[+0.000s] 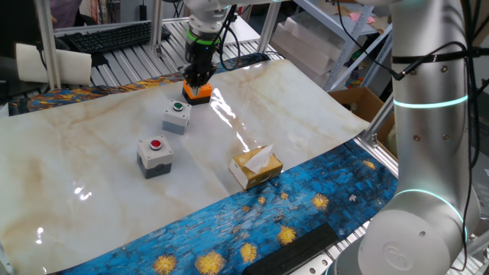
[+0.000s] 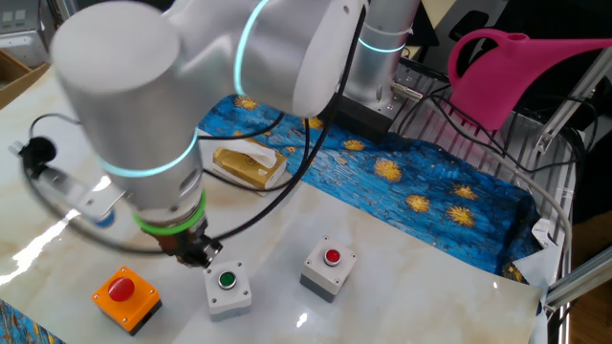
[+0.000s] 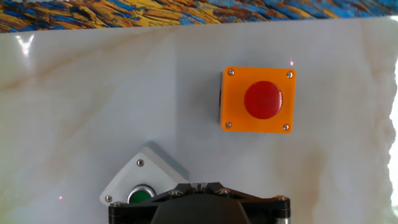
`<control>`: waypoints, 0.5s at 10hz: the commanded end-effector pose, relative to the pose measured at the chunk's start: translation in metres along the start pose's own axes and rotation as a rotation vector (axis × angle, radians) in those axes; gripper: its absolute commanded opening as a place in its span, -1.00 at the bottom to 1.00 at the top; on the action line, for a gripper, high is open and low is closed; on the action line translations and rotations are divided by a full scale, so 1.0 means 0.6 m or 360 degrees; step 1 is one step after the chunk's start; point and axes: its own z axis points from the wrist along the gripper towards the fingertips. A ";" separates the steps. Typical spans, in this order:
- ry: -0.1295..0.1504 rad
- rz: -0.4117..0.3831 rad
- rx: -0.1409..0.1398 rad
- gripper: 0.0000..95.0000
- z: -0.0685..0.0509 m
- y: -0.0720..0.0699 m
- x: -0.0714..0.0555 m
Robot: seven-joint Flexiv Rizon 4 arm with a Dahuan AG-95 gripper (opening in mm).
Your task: Press three buttons from left to right in sequence
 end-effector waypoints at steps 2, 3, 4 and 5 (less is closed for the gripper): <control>-0.0001 0.0227 -0.0031 -1.00 0.000 -0.001 -0.001; 0.0002 0.0262 -0.0048 -1.00 0.000 -0.001 -0.001; 0.0003 0.0298 -0.0059 -1.00 0.000 -0.001 -0.001; -0.0002 0.0331 -0.0060 -1.00 0.000 -0.001 -0.001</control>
